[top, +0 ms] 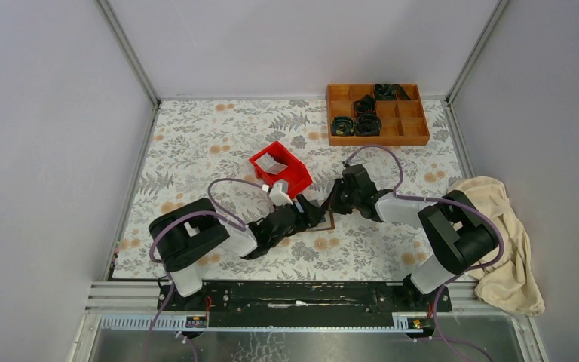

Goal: Put the credit cards into the card holder
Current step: Insert the credit card into the card holder.

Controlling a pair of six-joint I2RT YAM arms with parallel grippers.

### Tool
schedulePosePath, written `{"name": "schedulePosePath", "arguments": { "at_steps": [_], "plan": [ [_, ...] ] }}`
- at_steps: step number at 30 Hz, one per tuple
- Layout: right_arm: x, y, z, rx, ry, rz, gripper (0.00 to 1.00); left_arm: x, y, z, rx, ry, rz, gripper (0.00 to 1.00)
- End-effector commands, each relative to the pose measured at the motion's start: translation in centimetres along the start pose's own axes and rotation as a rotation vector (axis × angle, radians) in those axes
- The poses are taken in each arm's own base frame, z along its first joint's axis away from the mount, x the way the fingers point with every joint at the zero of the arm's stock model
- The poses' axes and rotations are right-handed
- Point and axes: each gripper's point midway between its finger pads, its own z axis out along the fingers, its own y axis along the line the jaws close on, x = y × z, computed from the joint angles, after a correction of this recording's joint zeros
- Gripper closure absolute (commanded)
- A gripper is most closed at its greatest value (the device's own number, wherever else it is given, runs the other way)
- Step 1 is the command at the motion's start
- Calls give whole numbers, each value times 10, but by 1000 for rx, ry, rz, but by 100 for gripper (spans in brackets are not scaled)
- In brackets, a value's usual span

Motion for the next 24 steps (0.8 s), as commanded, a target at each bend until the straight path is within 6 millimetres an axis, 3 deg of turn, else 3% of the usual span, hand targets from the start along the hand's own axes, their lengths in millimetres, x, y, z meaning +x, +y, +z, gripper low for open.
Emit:
{"name": "schedulePosePath", "arguments": {
  "at_steps": [1, 7, 15, 24],
  "plan": [
    [22, -32, 0, 123, 40, -4, 98, 16, 81, -17, -289, 50, 151, 25],
    [20, -30, -6, 109, 34, -24, 85, 17, 85, -19, -285, 46, 148, 52],
    [22, -26, -5, 81, 42, -34, 82, 14, 93, -24, -290, 21, 139, 54],
    [-17, 10, -27, 13, -56, -108, 82, 22, 84, -20, -207, 44, 157, 69]
  ]
}}
